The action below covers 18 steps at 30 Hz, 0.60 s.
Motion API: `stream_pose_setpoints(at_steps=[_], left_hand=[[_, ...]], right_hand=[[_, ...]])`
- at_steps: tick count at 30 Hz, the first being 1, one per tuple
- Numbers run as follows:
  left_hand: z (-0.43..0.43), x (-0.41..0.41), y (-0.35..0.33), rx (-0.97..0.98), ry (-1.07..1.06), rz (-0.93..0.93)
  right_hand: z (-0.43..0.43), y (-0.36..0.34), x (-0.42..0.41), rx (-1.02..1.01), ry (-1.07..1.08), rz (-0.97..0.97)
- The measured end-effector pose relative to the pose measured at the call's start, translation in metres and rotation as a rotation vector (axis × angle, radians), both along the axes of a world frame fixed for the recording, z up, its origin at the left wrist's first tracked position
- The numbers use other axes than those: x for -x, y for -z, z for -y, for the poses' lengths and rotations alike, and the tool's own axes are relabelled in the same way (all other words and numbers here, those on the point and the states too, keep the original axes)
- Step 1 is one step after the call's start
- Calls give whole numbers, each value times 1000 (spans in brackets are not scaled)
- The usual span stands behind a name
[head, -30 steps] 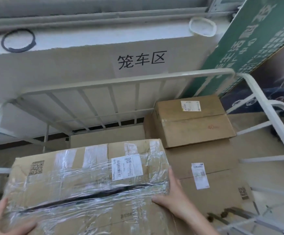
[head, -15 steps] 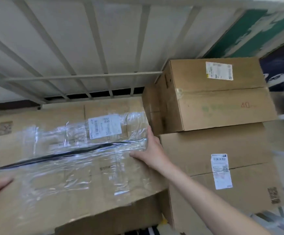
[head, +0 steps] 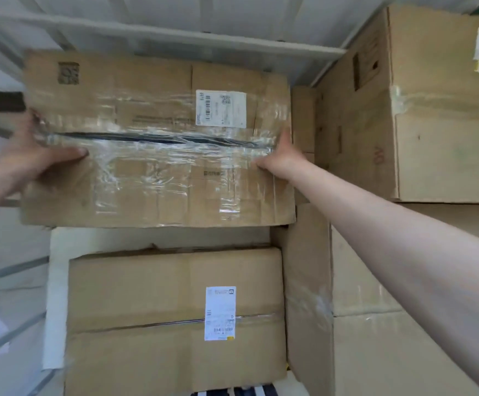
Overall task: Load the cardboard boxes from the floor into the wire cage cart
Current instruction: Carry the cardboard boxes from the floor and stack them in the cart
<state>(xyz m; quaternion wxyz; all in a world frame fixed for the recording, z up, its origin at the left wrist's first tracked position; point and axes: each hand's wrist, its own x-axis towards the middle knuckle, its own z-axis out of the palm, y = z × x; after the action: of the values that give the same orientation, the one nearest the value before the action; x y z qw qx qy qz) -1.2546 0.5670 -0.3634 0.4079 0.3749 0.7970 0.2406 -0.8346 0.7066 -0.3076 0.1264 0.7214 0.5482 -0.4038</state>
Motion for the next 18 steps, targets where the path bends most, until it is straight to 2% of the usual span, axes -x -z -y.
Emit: stream_pose_setpoints(at_steps=[3,5,7,13,18], left_hand=[[-12,13,6,32,-142,-62],[-9,16,15,3,-175,-43],[-7,16,15,67,-198,-27],[30,-8,-6,210,-117,-149],[55,-14,-7,248,-83,-165]], right_hand=[[6,23,7,-14,26,63],[8,33,11,-51,58,90],[12,38,12,-66,29,116],[51,36,0,12,-77,172],[85,26,-6,53,-95,196]])
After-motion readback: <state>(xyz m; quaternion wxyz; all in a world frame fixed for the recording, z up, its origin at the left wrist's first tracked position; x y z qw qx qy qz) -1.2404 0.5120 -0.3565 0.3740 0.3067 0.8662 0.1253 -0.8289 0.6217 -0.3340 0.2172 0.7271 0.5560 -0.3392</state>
